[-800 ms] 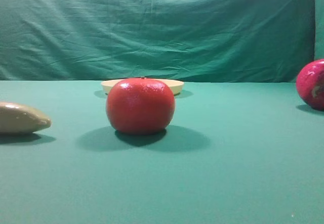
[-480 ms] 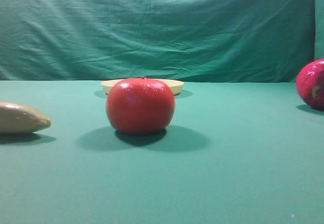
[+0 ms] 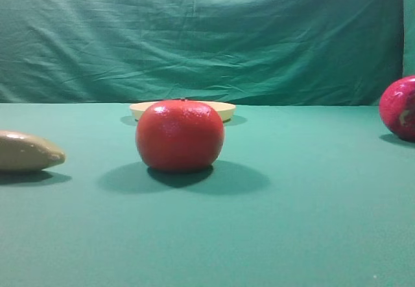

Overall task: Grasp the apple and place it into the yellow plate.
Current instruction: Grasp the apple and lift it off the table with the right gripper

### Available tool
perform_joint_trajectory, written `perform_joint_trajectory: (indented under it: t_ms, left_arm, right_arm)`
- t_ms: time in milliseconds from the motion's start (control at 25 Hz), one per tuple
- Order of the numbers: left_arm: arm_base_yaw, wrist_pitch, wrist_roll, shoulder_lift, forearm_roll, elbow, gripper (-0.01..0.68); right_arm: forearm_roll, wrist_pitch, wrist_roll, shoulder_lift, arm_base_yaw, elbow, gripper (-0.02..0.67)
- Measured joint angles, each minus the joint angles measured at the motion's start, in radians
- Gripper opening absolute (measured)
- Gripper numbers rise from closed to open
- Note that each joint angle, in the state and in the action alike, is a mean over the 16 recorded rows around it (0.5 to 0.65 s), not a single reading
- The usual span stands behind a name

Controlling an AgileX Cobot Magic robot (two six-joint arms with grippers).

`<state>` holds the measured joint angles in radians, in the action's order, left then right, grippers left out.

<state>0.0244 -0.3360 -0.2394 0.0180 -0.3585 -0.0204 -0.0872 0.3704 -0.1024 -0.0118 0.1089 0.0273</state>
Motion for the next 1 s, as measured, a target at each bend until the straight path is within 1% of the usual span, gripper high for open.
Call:
perform_joint_trajectory:
  t_ms: [200,520,800,1000]
  left_arm:
    - [0.000,0.000,0.000,0.000,0.000,0.000,0.157]
    - [0.000,0.000,0.000,0.000,0.000,0.000,0.157]
    - [0.000,0.000,0.000,0.000,0.000,0.000,0.157]
    - [0.000,0.000,0.000,0.000,0.000,0.000,0.157]
  right_arm:
    - [0.005,-0.016,-0.003,0.000,0.000,0.000,0.000]
    - [0.036,-0.124,-0.020,0.003,0.000,-0.030,0.000]
    - [0.064,-0.155,-0.033,0.092,0.000,-0.168,0.000]
    - [0.067,-0.064,-0.023,0.250,0.000,-0.322,0.000]
